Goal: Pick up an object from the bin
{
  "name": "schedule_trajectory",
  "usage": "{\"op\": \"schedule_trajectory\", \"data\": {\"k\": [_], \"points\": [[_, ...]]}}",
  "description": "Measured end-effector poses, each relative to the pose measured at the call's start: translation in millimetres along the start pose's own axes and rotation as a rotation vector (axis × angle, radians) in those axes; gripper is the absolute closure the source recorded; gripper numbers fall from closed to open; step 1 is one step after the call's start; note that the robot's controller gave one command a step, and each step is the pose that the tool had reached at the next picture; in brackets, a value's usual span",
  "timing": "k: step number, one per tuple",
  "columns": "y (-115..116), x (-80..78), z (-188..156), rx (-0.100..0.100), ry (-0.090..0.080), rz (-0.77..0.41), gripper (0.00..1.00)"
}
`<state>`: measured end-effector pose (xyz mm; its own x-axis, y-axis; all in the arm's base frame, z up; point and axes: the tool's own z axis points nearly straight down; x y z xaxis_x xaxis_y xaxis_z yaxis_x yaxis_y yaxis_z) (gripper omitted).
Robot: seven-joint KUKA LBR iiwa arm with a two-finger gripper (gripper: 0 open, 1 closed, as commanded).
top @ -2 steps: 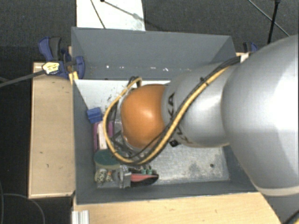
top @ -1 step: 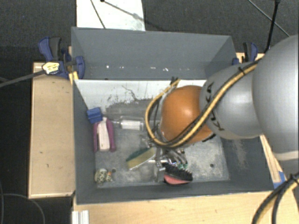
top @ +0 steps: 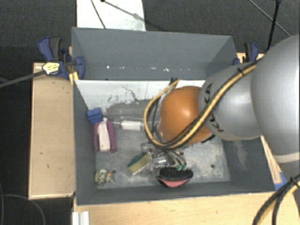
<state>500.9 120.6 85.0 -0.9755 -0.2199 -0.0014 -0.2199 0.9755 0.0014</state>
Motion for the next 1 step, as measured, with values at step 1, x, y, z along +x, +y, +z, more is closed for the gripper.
{"op": "schedule_trajectory", "data": {"k": [1], "points": [[-1.7, 4.6, -128.2, 0.002, -0.008, -0.045, 1.00]]}}
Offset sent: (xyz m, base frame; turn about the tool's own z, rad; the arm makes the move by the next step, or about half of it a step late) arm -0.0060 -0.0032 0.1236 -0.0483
